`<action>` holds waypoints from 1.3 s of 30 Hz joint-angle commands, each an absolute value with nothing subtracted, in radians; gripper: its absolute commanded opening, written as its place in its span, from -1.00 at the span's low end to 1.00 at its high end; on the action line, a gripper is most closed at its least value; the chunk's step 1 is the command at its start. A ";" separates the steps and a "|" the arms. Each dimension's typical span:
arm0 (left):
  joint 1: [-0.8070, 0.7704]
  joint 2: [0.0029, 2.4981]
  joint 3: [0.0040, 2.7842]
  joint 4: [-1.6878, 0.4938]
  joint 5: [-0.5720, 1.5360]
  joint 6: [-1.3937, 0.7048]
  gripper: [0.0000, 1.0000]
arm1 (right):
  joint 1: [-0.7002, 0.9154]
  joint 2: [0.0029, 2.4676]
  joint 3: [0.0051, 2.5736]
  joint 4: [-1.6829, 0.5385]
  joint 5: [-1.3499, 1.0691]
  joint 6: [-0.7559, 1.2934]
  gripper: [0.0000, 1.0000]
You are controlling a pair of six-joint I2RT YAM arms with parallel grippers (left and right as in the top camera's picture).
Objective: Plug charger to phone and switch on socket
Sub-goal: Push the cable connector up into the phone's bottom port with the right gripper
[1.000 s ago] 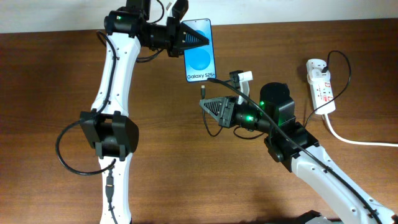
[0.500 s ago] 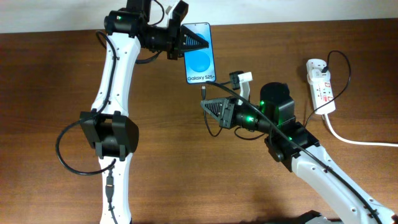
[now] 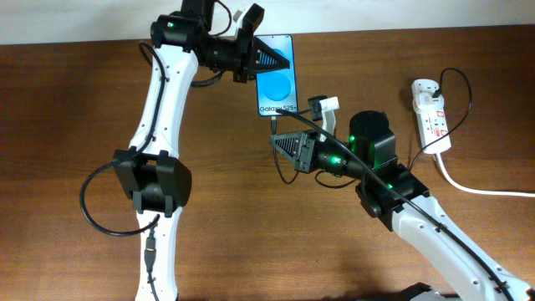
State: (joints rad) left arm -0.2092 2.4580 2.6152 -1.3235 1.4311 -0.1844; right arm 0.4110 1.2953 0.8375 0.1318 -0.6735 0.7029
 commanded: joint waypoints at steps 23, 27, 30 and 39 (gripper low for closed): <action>-0.202 2.440 2.631 -1.325 1.473 -0.182 -1.00 | 0.378 1.299 0.843 0.140 -0.679 0.696 -0.92; -0.202 2.440 2.631 -1.325 1.474 -0.182 -1.00 | 0.378 1.299 0.843 0.150 -0.673 0.697 -0.92; -0.205 2.440 2.631 -1.326 1.475 -0.182 -1.00 | 0.377 1.299 0.843 0.155 -0.649 0.701 -0.92; -0.210 2.440 2.631 -1.356 1.477 -0.151 -1.00 | 0.288 1.299 0.843 0.221 -0.681 0.743 -0.92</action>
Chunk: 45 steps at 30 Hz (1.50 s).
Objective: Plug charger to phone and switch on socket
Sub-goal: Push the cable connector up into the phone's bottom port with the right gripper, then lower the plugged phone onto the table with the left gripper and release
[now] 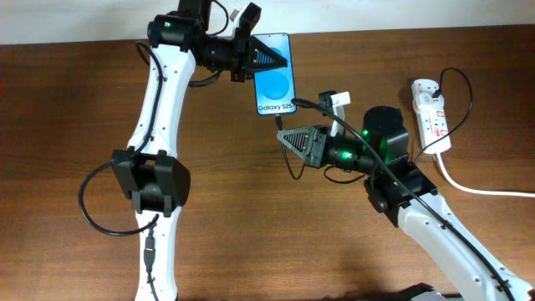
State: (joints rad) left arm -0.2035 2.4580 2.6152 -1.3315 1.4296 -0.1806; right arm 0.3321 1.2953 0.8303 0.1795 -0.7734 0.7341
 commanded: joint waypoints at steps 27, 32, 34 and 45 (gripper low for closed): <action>-0.260 2.440 2.631 -1.385 1.469 -0.140 -1.00 | 0.267 1.348 0.843 0.270 -0.672 0.768 -0.92; -0.259 2.440 2.631 -1.363 1.469 -0.141 -1.00 | 0.267 1.348 0.843 0.269 -0.689 0.769 -0.85; -0.258 2.440 2.631 -1.362 1.469 -0.141 -1.00 | 0.267 1.348 0.843 0.253 -0.704 0.768 -0.68; -0.220 2.440 2.592 -1.431 0.975 -0.092 -1.00 | 0.267 1.348 0.843 0.213 -0.767 0.767 0.40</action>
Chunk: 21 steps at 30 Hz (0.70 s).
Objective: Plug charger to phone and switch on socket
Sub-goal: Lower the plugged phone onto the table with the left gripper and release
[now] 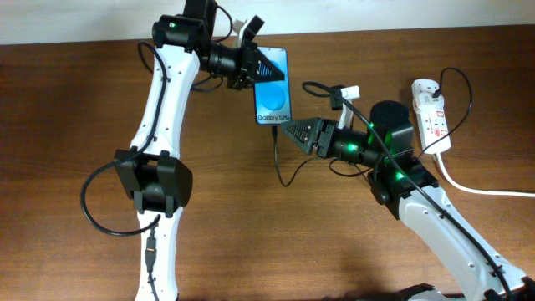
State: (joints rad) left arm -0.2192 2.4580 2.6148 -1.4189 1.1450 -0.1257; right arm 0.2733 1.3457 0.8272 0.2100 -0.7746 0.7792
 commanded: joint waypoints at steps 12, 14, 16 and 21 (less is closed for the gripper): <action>-0.220 2.441 2.055 -1.031 0.898 -0.119 -1.00 | 0.268 1.348 0.843 0.010 -0.729 0.711 0.43; -0.220 2.450 2.043 -1.010 0.827 -0.120 -1.00 | 0.268 1.348 0.843 -0.009 -0.723 0.710 0.43; -0.220 2.473 2.043 -1.004 0.815 -0.120 -1.00 | 0.268 1.348 0.843 -0.012 -0.721 0.710 0.43; -0.220 2.519 2.043 -1.003 0.813 -0.130 -1.00 | 0.268 1.348 0.843 -0.012 -0.721 0.710 0.43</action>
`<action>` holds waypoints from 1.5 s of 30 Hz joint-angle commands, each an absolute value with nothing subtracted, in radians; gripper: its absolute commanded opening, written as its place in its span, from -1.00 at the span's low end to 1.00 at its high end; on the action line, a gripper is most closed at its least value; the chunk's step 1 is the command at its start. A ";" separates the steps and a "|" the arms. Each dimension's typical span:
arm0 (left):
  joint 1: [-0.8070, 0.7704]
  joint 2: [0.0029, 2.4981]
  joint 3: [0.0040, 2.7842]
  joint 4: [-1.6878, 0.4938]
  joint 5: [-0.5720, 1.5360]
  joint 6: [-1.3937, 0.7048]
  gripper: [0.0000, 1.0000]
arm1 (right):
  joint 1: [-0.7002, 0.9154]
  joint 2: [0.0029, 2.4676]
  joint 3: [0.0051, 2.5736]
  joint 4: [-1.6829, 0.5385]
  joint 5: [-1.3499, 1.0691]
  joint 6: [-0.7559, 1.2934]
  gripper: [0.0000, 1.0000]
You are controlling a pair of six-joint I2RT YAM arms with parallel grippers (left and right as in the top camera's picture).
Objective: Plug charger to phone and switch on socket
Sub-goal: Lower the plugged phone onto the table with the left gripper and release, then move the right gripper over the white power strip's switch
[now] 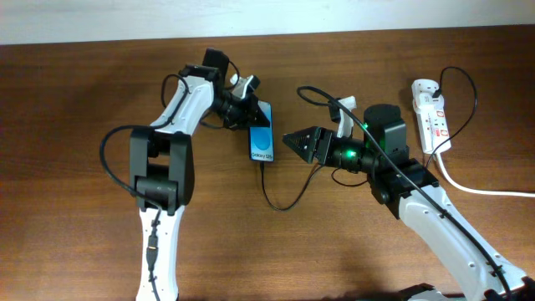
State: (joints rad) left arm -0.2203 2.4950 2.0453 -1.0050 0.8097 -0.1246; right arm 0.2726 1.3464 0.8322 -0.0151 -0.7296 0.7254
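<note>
The phone (262,142), blue screen up, sits low at the table's middle. My left gripper (248,107) is at its top left corner and looks shut on that end. A black charger cable (280,205) meets the phone's bottom edge, loops down over the table and rises to my right arm, ending at a white adapter (347,102). My right gripper (288,139) points left, just right of the phone and apart from it; its jaws are seen side-on, so their gap is hidden. The white socket strip (432,113) lies at the far right.
A white mains cord (468,186) runs from the socket strip to the right edge. A black lead (461,84) arcs above the strip. The left arm's elbow (159,171) stands over the left middle of the brown table (67,125).
The left gripper and phone have come down and toward the front, from the back of the table to its middle. The right gripper, then at the phone's bottom edge, now stands beside the phone.
The left gripper first held the phone up at the back, with the right gripper below it near the cable end. The right gripper then stood closer, and later at the phone's bottom edge. Now the cable hangs from the phone, which sits low.
</note>
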 commanded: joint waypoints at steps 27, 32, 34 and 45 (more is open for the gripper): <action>-0.220 2.521 2.043 -1.079 0.389 -0.130 0.58 | 0.268 1.348 0.843 -0.023 -0.721 0.707 0.43; -0.220 2.521 2.043 -1.087 0.353 -0.130 0.64 | 0.268 1.348 0.843 -0.033 -0.722 0.706 0.45; -0.220 2.521 2.043 -1.094 0.318 -0.130 0.64 | 0.268 1.348 0.843 -0.038 -0.722 0.702 0.45; -0.138 2.365 2.270 -1.255 0.301 -0.095 0.57 | 0.144 1.301 0.934 -0.290 -0.721 0.527 0.46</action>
State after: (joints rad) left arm -0.1856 2.4615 2.1536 -1.2110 0.3305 -0.1349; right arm 0.2131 1.3384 0.8520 -0.1928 -0.7292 0.6247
